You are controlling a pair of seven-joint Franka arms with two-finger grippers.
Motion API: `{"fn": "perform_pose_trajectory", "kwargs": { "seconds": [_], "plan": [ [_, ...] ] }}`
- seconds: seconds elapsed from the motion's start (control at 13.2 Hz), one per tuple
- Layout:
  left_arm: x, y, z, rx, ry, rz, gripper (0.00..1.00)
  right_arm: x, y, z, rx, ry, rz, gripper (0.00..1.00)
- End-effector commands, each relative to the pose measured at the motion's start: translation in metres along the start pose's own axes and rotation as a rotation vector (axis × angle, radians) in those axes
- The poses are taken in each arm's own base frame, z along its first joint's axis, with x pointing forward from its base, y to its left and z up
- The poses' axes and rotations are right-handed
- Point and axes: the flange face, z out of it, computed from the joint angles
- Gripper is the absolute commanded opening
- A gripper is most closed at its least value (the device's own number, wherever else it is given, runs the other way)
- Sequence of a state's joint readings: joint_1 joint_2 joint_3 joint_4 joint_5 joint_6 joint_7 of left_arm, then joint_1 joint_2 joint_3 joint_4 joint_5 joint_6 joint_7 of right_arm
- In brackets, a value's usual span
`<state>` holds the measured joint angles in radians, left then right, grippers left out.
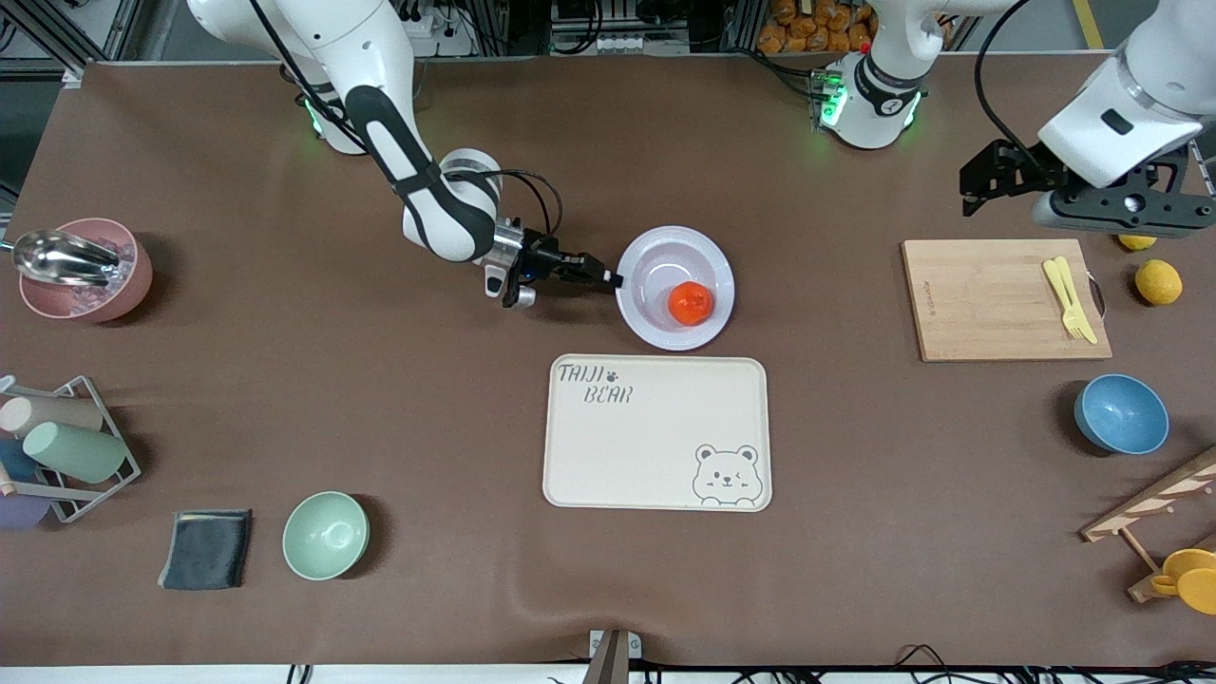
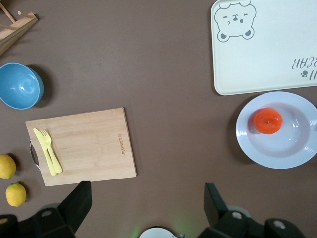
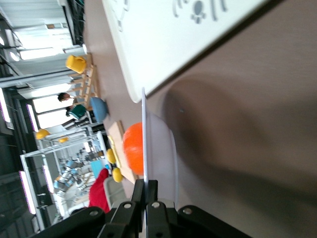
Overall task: Place orange and plate with both arms
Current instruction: 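Grip the plate rim with the right gripper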
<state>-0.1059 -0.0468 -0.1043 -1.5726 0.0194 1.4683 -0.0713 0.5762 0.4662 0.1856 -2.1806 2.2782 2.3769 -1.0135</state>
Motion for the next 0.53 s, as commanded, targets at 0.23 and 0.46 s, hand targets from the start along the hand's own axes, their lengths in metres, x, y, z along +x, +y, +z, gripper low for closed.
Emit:
{"fn": "perform_pose_trajectory", "kwargs": {
  "seconds": [0.23, 0.46],
  "plan": [
    [0.004, 0.000, -0.002, -0.007, -0.007, -0.014, 1.00, -0.001, -0.028, 0.001, 0.093, 0.028, 0.009, 0.00],
    [0.005, 0.003, -0.002, -0.010, 0.000, -0.012, 1.00, 0.026, -0.041, -0.010, 0.170, 0.070, 0.026, 0.00]
  ]
}}
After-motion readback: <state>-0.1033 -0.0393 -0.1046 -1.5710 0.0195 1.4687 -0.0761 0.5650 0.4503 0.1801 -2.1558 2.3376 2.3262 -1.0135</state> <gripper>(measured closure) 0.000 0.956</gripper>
